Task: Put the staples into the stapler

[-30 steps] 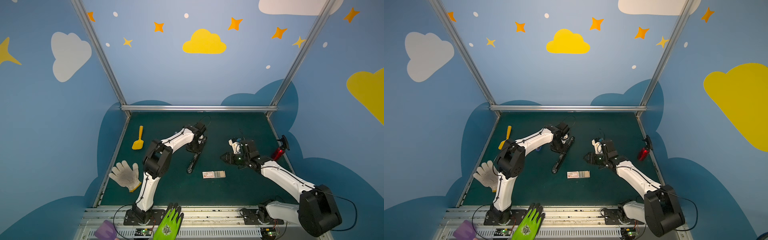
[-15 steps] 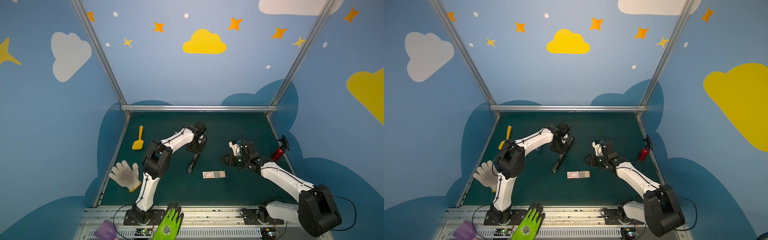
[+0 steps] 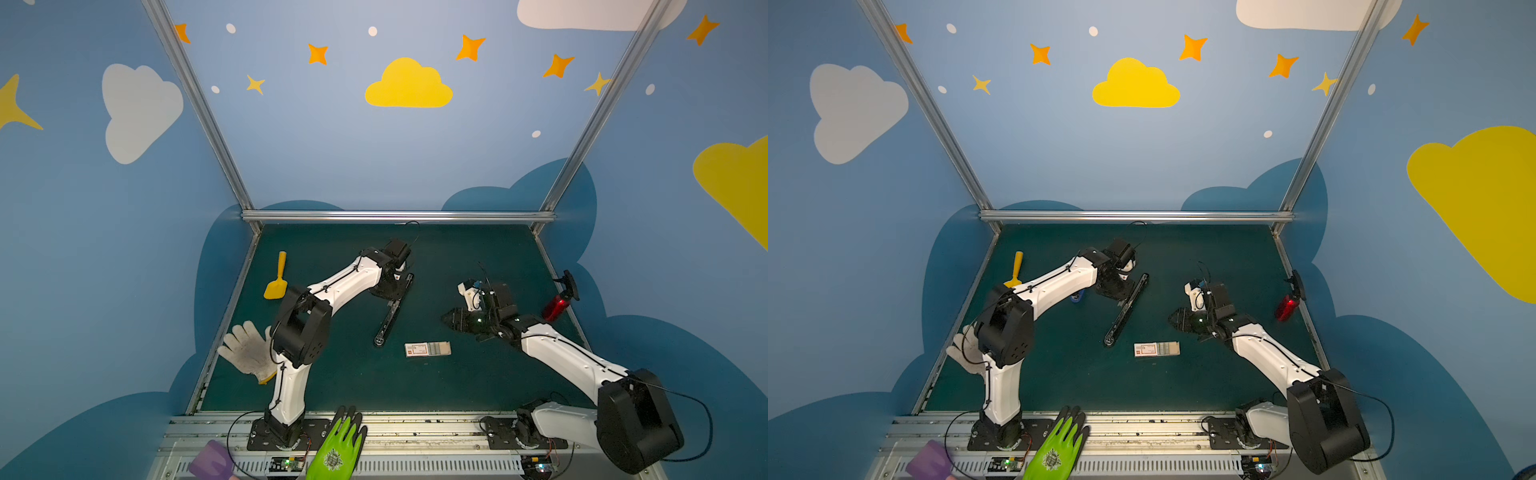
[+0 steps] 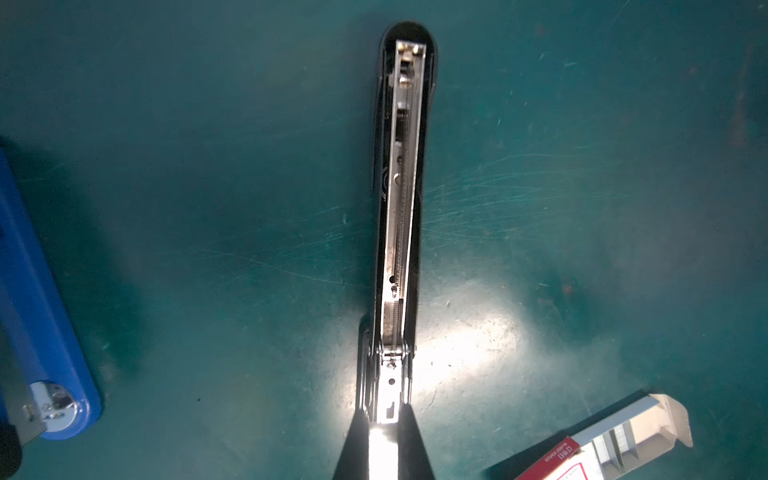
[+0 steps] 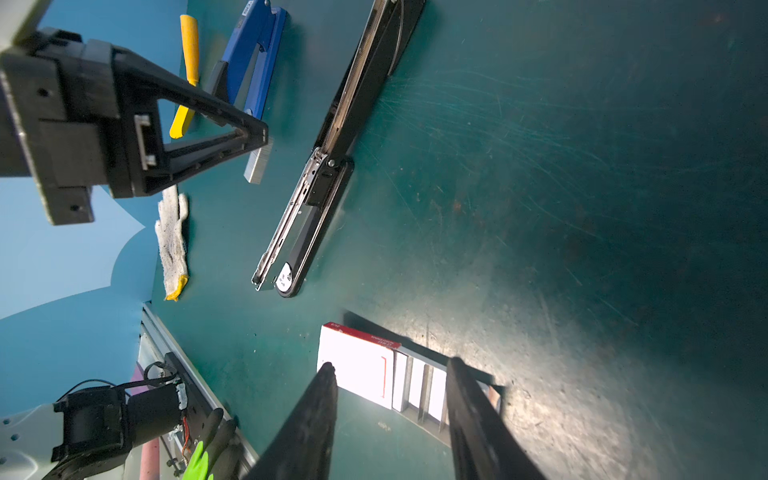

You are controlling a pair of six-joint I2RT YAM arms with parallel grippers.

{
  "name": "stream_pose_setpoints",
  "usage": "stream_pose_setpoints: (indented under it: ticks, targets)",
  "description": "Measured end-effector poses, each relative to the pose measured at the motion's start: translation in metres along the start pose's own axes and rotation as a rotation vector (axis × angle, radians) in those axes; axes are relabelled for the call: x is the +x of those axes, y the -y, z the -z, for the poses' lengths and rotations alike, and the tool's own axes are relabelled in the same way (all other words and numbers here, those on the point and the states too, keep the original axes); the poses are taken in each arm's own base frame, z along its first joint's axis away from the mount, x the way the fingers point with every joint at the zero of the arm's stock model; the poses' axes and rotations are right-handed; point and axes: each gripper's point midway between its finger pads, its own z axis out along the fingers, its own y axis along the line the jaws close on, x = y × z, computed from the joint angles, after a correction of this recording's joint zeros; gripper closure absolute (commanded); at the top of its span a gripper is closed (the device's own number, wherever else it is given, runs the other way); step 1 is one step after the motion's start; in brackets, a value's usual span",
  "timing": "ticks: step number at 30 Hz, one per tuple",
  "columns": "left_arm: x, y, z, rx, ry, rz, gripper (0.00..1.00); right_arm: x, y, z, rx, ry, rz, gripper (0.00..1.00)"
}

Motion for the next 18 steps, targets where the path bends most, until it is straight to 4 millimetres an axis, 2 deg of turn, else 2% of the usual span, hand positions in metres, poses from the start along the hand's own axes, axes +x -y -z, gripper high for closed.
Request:
stream_pose_setpoints:
  ticks: [8,18]
  targets:
    - [0.004,0.005,-0.004,0.007,0.091,0.000,0.92,0.001,0.001,-0.001,-0.003,0.004,-0.001,0.56]
    - [-0.012,0.011,-0.005,0.023,0.169,0.004,0.93,-0.001,0.000,-0.001,-0.006,0.010,0.002,0.56]
